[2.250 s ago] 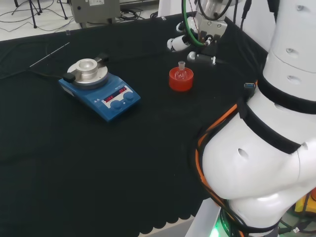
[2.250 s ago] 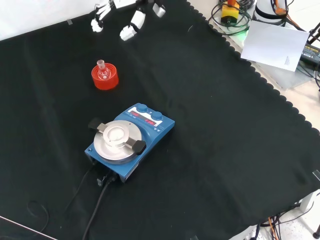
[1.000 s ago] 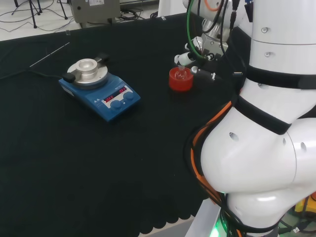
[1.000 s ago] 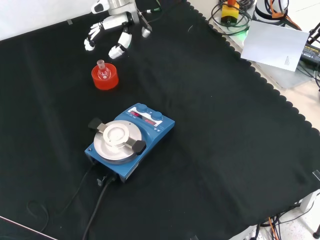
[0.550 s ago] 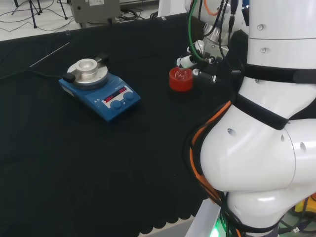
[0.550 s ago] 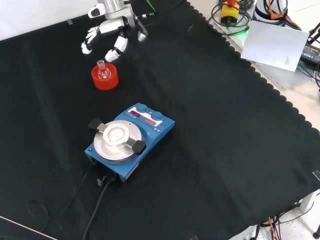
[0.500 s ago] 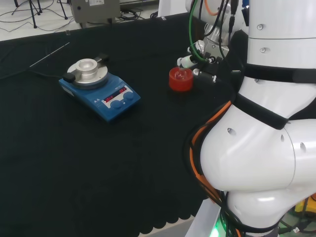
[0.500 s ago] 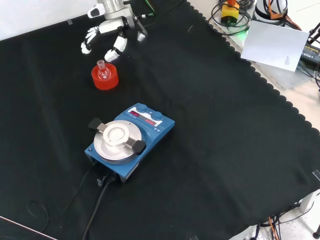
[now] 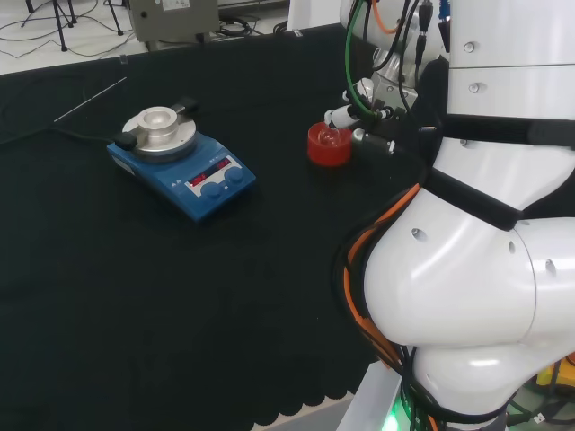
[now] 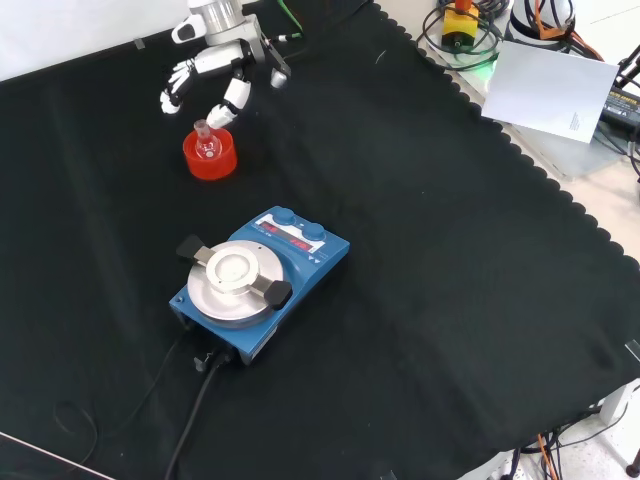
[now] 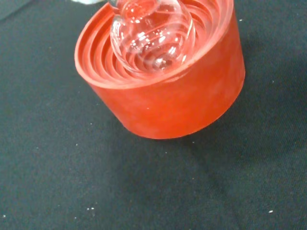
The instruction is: Pick up the round-bottom flask.
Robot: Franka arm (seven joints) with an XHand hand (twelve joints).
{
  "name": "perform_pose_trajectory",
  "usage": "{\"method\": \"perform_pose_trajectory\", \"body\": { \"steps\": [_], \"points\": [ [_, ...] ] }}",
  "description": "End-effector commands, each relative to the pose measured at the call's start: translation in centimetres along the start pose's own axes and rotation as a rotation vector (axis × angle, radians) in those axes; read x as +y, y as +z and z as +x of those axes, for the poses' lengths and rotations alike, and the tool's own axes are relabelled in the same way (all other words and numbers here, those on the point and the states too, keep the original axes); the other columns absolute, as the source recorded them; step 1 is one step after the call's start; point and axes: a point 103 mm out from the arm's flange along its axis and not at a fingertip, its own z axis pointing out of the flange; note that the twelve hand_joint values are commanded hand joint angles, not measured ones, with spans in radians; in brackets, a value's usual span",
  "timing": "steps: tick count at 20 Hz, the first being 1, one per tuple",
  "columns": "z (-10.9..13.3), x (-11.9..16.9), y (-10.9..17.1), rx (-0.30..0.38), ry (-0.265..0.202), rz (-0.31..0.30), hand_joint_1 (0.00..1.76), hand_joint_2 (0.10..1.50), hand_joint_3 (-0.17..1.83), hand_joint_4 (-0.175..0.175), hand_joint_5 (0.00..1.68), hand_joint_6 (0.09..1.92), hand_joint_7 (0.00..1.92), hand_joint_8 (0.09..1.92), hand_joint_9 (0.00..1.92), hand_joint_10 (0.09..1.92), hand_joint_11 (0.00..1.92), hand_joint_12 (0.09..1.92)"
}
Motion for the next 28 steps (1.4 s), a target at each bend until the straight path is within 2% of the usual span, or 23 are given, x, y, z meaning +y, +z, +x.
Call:
{"method": "perform_pose_trajectory", "body": {
  "steps": [1,4,8,12,18,28],
  "points": [
    [0.2,-0.1,0.5,0.003,-0.016,-0.023,0.79,0.72,0.64,-0.011,0.51,0.09,0.16,0.62,0.35,0.68,0.0,1.32],
    [0.4,-0.2,0.9,0.033,-0.03,-0.005,0.8,0.71,0.64,-0.007,0.54,0.09,0.17,0.63,0.35,0.68,0.0,1.32],
    [-0.2,0.1,1.2,0.02,-0.055,0.01,0.81,0.71,0.64,-0.005,0.56,0.09,0.18,0.63,0.35,0.68,0.0,1.33],
    [0.3,0.0,1.8,-0.003,-0.061,-0.005,0.81,0.7,0.64,-0.001,0.58,0.09,0.18,0.63,0.36,0.68,0.0,1.33],
    [0.7,0.3,2.3,0.021,-0.083,-0.021,0.83,0.7,0.65,0.005,0.64,0.09,0.2,0.63,0.37,0.68,0.0,1.33],
    [0.7,0.4,2.5,0.025,-0.082,-0.033,0.85,0.69,0.66,0.008,0.74,0.14,0.23,0.62,0.39,0.66,0.0,1.33]
  ]
}}
